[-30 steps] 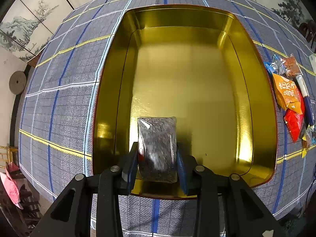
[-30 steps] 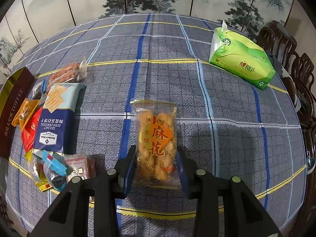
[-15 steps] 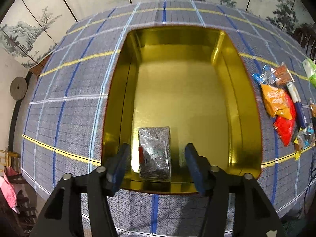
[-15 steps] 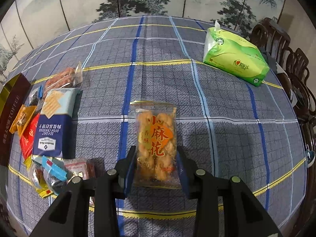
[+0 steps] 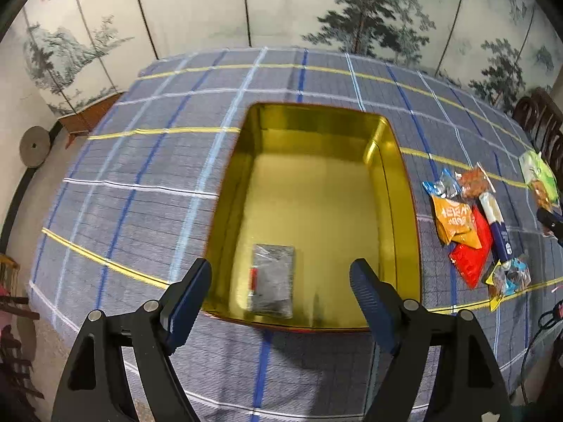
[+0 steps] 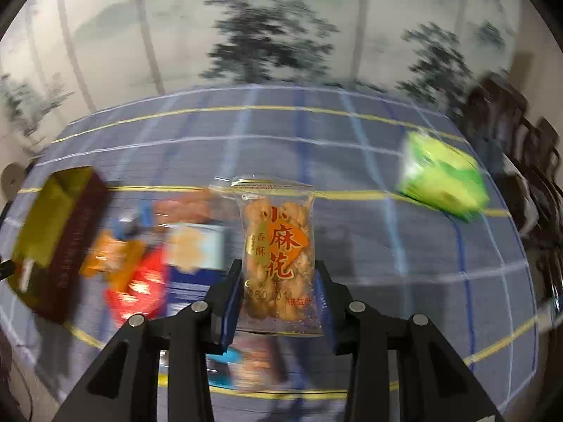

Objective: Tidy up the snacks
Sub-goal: 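Carry the twisted-dough bag into the gold tin and open the right gripper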

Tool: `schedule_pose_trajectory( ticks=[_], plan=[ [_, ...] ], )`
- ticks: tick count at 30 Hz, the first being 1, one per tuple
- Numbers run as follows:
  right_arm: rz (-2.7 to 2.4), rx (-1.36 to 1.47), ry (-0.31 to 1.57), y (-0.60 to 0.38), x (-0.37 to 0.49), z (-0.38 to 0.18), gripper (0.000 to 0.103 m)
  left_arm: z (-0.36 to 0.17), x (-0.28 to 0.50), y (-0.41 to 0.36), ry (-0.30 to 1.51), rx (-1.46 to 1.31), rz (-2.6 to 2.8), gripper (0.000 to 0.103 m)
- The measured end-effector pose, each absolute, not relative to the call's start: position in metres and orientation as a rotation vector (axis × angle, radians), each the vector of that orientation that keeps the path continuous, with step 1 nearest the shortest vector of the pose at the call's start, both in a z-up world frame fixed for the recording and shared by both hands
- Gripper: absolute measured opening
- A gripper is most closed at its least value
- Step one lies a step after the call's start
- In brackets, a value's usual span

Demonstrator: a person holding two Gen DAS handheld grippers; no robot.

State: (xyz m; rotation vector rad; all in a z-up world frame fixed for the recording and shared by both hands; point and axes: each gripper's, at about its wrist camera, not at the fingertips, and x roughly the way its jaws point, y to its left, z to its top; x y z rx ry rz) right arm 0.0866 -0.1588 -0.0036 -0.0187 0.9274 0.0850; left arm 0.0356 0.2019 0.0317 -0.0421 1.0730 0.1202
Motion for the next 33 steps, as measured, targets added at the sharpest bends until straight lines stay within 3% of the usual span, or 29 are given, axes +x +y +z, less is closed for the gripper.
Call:
schedule_pose_trajectory(
  ticks=[16,33],
  plan=[
    [0.507,-0.140,0.949,0.043,0.082,0.004,0.038,0.044,-0.005,0.280,1.040,-0.176,0.320,0.079],
    [0.598,-0.243,1.037,0.122,0.083,-0.031,0.038,0.028,-0.035,0.324,1.079,-0.279,0.420,0.079]
  ],
)
